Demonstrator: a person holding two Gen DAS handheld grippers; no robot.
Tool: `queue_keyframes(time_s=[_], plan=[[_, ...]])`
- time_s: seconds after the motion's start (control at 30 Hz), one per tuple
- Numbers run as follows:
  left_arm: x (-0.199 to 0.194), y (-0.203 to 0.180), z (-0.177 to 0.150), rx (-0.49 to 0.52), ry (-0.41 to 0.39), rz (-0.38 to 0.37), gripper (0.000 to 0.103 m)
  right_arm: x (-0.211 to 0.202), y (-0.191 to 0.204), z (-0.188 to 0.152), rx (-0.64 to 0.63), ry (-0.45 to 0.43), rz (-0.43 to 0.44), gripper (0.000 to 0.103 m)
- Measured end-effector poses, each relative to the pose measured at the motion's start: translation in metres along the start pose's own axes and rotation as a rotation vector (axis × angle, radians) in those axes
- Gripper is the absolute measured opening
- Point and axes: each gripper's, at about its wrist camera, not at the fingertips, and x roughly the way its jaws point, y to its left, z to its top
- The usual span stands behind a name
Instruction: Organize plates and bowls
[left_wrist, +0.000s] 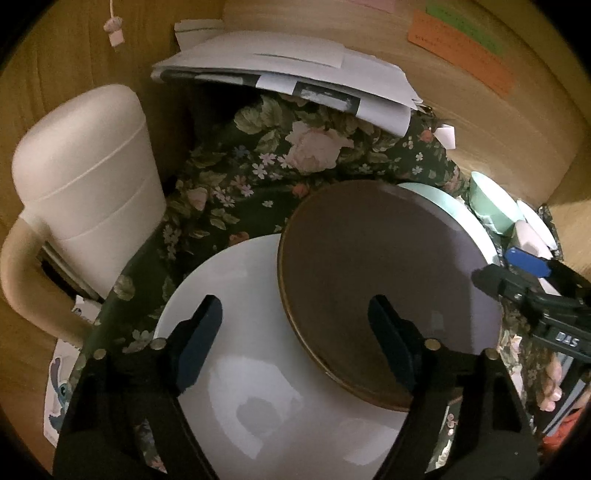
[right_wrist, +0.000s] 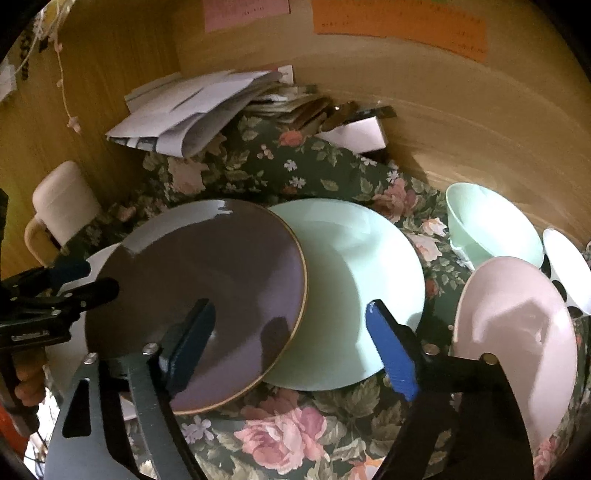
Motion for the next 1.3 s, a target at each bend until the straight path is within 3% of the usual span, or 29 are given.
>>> queue_keyframes(time_s=[0.07,0.2,0.47,0.7,0.93,1.13,1.3], plan=[[0.002,0.002,0.000,-0.010,0.016,-0.013,0.072,0.004,-0.001,0.000,0.003,0.015,0.000,0.067],[0.009,0.003,0.001,-0.014,0.052,-0.017,0.057,0.012,-0.006,0.000,0.029,0.039,0.013,0.057],[0.009,0.004,-0.001,-0.026,0.077,-0.055,0.044,0.017,-0.009,0.000,0.046,0.053,0.034,0.041],[0.014,0.002,0.003,-0.027,0.110,-0.067,0.038,0.019,-0.015,0.001,0.087,0.056,0.101,0.035],[0.015,-0.001,0.005,-0.022,0.107,-0.072,0.038,0.024,-0.013,0.001,0.089,0.077,0.144,0.025],[0.013,-0.005,0.006,0.009,0.100,-0.070,0.038,0.029,-0.014,0.001,0.114,0.079,0.160,0.024],[0.013,0.005,0.007,-0.024,0.117,-0.093,0.045,0.031,-0.015,0.000,0.116,0.075,0.156,0.024]])
